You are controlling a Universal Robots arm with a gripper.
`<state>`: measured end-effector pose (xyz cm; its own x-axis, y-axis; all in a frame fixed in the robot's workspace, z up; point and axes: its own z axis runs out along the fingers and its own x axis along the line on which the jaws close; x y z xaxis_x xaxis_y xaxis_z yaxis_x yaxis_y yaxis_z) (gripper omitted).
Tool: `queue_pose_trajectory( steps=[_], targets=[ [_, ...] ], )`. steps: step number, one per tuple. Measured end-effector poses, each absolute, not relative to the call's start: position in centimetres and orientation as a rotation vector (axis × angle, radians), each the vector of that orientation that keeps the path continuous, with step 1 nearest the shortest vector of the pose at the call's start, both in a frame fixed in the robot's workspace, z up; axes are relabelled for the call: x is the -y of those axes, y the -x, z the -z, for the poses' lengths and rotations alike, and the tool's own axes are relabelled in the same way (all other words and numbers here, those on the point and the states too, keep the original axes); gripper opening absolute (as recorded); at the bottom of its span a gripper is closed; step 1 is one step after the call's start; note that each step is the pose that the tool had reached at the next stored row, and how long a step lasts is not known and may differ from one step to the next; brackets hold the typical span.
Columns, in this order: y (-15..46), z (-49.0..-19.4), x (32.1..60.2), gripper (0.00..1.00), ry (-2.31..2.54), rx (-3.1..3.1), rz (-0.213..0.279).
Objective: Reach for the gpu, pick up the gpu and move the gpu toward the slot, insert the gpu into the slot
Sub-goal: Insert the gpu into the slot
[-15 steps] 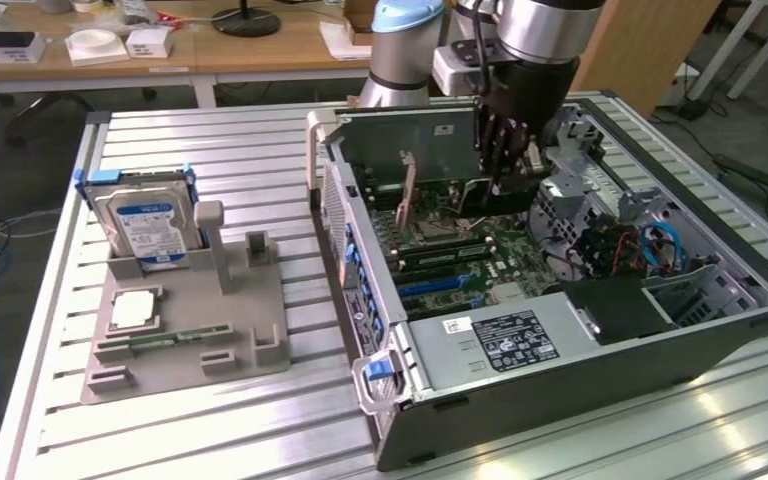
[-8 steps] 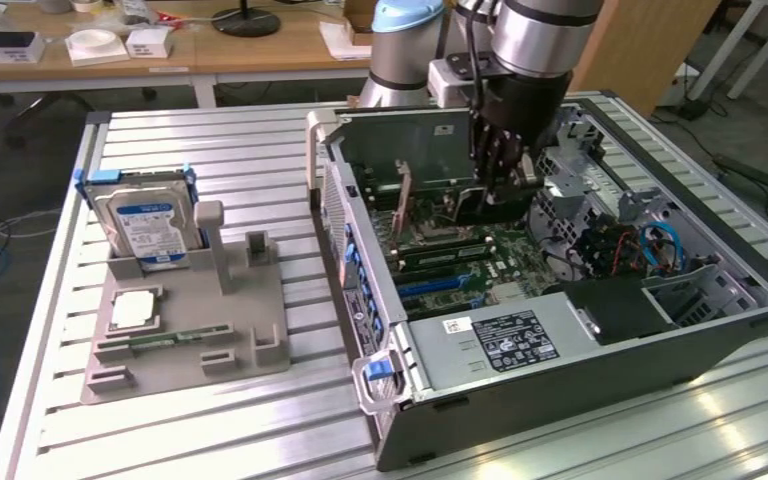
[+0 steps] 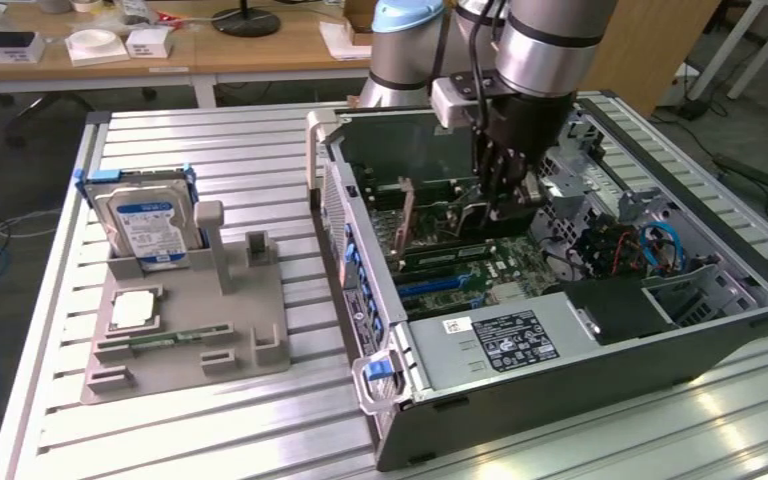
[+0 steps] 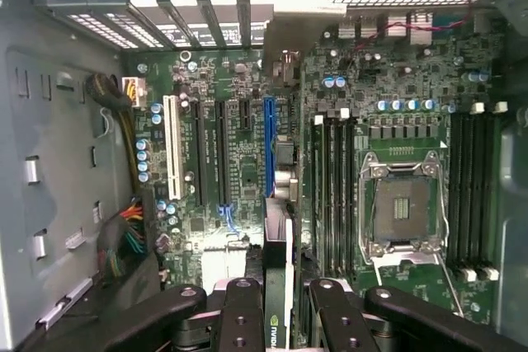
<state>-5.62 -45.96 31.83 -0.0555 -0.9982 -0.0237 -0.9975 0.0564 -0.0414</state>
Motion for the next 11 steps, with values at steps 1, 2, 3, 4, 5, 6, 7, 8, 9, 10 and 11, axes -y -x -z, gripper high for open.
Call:
queue_pose_trajectory(
  steps=[1, 2, 3, 4, 5, 6, 7, 8, 9, 10, 11],
  targets=[
    [5.6, -31.7, 46.0, 0.26, 2.128, -2.25, 0.022],
    [5.6, -31.5, 46.0, 0.26, 2.128, -2.25, 0.023],
    [5.6, -31.3, 46.0, 0.26, 2.128, -2.25, 0.024],
    [5.7, -31.1, 46.0, 0.26, 2.128, -2.251, 0.024],
    [5.8, -30.9, 46.0, 0.26, 2.129, -2.251, 0.025],
    [5.9, -30.8, 46.0, 0.26, 2.129, -2.251, 0.025],
    [6.2, -30.6, 46.0, 0.26, 2.129, -2.251, 0.025],
    [6.4, -30.4, 46.0, 0.26, 2.129, -2.251, 0.025],
    [6.4, -30.2, 46.0, 0.26, 2.129, -2.251, 0.025],
    [6.4, -30.1, 46.0, 0.26, 2.129, -2.251, 0.025],
    [6.4, -30.0, 46.0, 0.26, 2.129, -2.251, 0.025]
  ],
)
